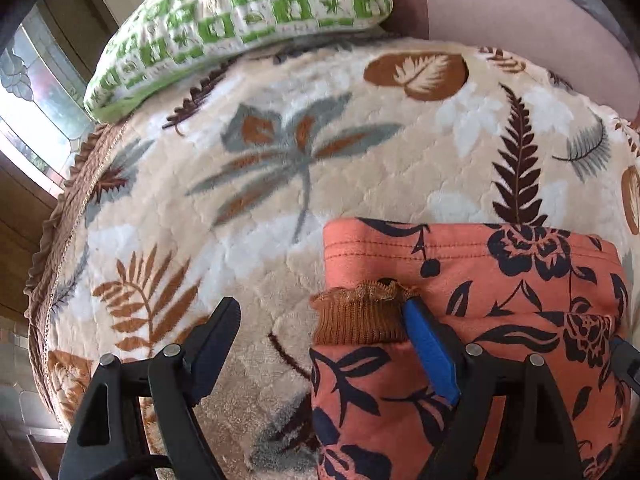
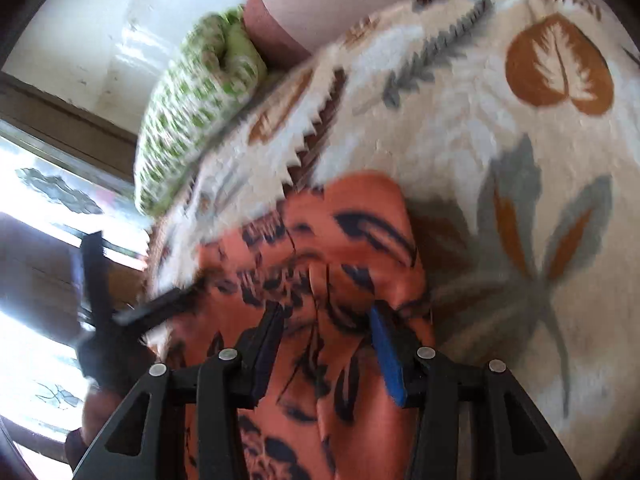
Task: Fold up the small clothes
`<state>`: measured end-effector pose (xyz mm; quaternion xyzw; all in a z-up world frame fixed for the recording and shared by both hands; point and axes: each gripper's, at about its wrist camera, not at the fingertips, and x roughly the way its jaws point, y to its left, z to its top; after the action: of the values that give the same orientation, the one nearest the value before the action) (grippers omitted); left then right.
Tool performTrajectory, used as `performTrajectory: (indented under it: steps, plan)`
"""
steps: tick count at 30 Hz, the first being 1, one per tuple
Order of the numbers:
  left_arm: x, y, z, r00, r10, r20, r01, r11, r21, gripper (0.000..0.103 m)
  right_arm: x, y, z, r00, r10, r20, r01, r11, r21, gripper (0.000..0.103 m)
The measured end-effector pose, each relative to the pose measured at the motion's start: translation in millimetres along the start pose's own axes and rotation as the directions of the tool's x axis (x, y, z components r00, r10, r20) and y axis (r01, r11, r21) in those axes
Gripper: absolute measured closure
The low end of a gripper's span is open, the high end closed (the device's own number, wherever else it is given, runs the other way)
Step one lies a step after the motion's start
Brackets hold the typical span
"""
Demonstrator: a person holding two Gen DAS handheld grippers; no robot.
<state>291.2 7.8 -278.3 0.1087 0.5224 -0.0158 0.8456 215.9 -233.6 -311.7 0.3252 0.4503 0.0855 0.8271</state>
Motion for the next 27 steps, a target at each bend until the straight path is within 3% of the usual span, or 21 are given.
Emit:
performTrajectory:
  steps: [7, 14, 19, 21, 24, 27]
  plan:
    - [-50, 13, -23, 0.997, -0.030, 0.077, 0.029, 1.000, 0.012, 0.018, -17, 15, -5, 0.999, -0.037, 0.010, 0.038, 0.999, -0.028, 0.052]
    - [-125, 22, -99, 0.981, -0.054, 0.189, 0.038, 0.995, 0.090, 0.018, -74, 45, -48, 0.997, -0.039, 0.063, 0.048, 0.987, -0.151, 0.050]
    - [-127, 23, -149, 0.986, -0.054, 0.160, 0.040, 0.995, 0.089, 0.017, -94, 53, -95, 0.995, -0.068, 0.072, 0.083, 0.972, -0.218, 0.043]
    - [-113, 20, -163, 0.990, -0.043, 0.134, 0.032, 0.996, 0.084, 0.015, -85, 47, -115, 0.989, -0.136, 0.059, 0.146, 0.962, -0.232, 0.042]
    - [-111, 19, -167, 0.986, -0.040, 0.161, 0.031, 0.998, 0.056, 0.013, -63, 37, -132, 0.978, -0.201, 0.061, 0.210, 0.939, -0.274, 0.041]
    - [-128, 20, -163, 0.985, -0.018, 0.172, 0.007, 0.998, 0.067, 0.013, -73, 44, -126, 0.978, -0.202, 0.047, 0.207, 0.950, -0.233, 0.041]
